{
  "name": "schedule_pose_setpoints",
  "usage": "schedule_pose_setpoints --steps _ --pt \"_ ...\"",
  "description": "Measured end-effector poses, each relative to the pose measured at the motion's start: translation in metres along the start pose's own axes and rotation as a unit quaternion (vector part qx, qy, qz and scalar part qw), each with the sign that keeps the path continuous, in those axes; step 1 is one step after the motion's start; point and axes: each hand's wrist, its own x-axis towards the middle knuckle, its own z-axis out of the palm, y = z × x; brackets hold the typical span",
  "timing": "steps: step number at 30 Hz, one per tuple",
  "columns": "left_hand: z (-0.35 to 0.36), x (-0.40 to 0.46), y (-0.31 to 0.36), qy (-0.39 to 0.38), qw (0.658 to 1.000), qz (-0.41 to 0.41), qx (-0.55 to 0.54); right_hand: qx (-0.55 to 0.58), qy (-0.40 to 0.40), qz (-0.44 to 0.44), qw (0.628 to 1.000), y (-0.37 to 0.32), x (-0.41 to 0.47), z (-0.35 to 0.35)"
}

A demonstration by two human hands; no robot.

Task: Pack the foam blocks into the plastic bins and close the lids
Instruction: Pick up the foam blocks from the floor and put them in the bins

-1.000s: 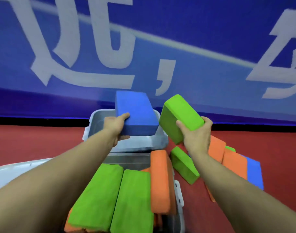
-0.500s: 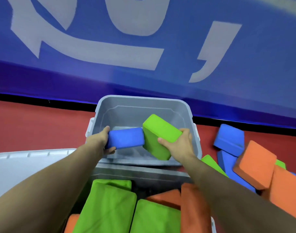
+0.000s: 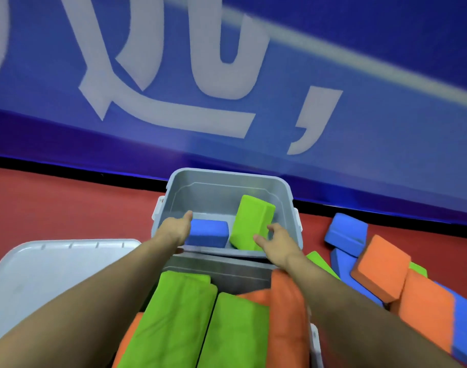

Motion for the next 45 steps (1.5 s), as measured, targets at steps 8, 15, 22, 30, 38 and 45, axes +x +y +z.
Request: schedule_pose_setpoints --steps 8,15,22,30,38,45 --pt "-0.005 -0.175 0.027 -0.107 0.987 0.118 -0.026 -0.025 0.065 -0.033 0.997 0.026 -0.152 -0.097" --pt "0.054 -0.251 0.041 -0.157 0.972 0.175 0.017 0.016 0.082 -0.037 0.996 0.08 -0.203 -0.142" --pt "0.152 -0.247 0.051 -0.182 0.964 0.178 0.072 0.074 0.092 0.015 0.993 0.174 -0.158 -0.156" --pt "0.32 -0.18 0.042 -0.237 0.919 0.215 0.231 0.145 0.066 0.13 0.979 0.322 -0.077 -0.125" --pt "0.454 -0.108 -0.001 -0.33 0.688 0.38 0.523 0.312 0.163 0.34 0.872 0.433 -0.023 -0.096" --pt "0.54 -0.067 -0.051 -0.373 0.557 0.467 0.576 0.578 0.291 0.42 0.636 0.526 0.018 -0.06"
